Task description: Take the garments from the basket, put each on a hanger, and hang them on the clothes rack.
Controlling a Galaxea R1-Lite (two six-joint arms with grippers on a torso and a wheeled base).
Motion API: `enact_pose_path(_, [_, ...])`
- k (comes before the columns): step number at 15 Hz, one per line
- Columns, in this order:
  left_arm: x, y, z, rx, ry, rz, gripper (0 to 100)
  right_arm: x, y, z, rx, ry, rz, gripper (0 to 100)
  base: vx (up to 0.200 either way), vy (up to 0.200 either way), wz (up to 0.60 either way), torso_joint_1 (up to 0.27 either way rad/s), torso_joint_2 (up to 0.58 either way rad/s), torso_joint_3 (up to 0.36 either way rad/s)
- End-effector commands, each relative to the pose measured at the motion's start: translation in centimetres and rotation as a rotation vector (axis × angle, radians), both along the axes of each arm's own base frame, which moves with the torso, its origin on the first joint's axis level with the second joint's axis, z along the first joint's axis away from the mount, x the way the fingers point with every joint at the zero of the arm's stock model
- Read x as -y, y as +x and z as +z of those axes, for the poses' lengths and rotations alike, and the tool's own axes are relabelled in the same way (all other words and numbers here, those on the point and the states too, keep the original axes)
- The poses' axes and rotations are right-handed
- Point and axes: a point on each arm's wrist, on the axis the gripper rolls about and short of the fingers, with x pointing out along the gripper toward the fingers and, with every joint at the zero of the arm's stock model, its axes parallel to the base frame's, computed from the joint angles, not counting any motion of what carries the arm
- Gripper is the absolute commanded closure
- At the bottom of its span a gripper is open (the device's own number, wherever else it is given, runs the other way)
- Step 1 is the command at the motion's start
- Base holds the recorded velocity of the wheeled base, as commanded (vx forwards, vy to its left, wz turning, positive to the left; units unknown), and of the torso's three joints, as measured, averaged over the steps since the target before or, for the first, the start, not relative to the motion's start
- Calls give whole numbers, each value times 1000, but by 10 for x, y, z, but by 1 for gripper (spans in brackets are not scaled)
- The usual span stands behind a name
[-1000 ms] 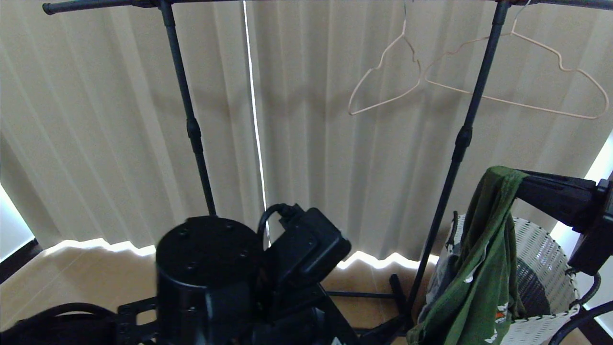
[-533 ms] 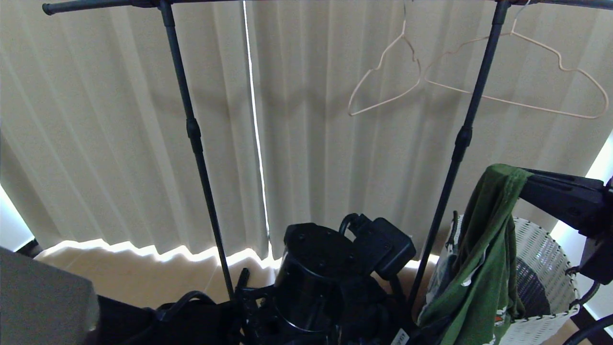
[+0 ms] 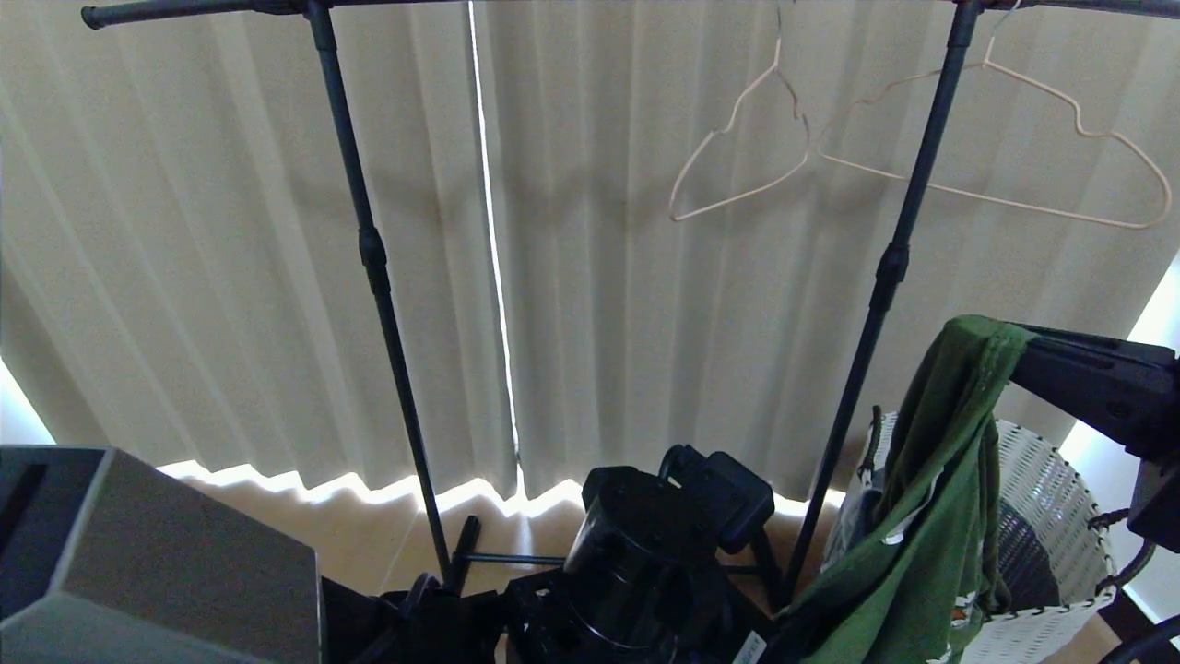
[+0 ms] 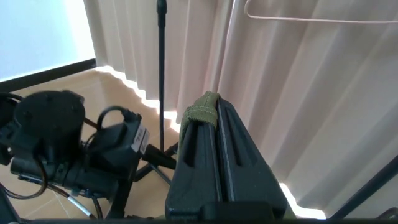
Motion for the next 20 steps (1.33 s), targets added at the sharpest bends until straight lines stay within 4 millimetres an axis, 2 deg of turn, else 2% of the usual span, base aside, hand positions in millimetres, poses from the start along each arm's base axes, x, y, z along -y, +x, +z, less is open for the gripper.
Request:
enact_pose_path(1, [-3, -2, -4, -7, 20, -3, 100, 0, 0, 2, 6, 4, -1, 100, 0, 0, 0, 0, 0, 0])
enact_pose_path(2, [-3, -2, -4, -7, 20, -3, 100, 0, 0, 2, 6, 4, -1, 100, 0, 0, 0, 0, 0, 0])
enact_pose_path(4, [-17, -9, -9, -5, 41, 10, 100, -1, 1, 1, 1, -2, -3, 100, 0, 0, 0, 0, 0, 0])
enact_pose_path(7, [-40, -21, 5, 76, -41, 65, 100, -2, 4, -1, -15, -14, -6, 100, 0, 0, 0, 0, 0, 0])
enact_pose_path(8, [-68, -27, 22, 118, -66, 84, 100, -4, 6, -2, -21, -19, -6, 100, 0, 0, 0, 0, 0, 0])
enact_pose_path(9, [-88, -34, 44, 154, -123, 102, 100, -7, 10, -3, -22, -20, -6, 100, 0, 0, 0, 0, 0, 0])
enact_pose_path(11, [-120, -32, 92, 261, -182, 168, 100, -16, 22, 8, -12, -12, -1, 100, 0, 0, 0, 0, 0, 0])
enact_pose_path(14, [-157, -36, 162, 330, -218, 215, 100, -28, 36, 30, 29, 20, 0, 100, 0, 0, 0, 0, 0, 0])
enact_pose_path(15, [-166, -39, 178, 338, -229, 219, 100, -29, 39, 36, 41, 29, -1, 100, 0, 0, 0, 0, 0, 0])
enact_pose_path(17, [-176, -38, 205, 356, -244, 243, 100, -31, 43, 47, 66, 49, -9, 100, 0, 0, 0, 0, 0, 0])
enact_pose_path(20, [-178, -27, 216, 372, -239, 284, 100, -30, 54, 52, 73, 53, -46, 100, 0, 0, 0, 0, 0, 0])
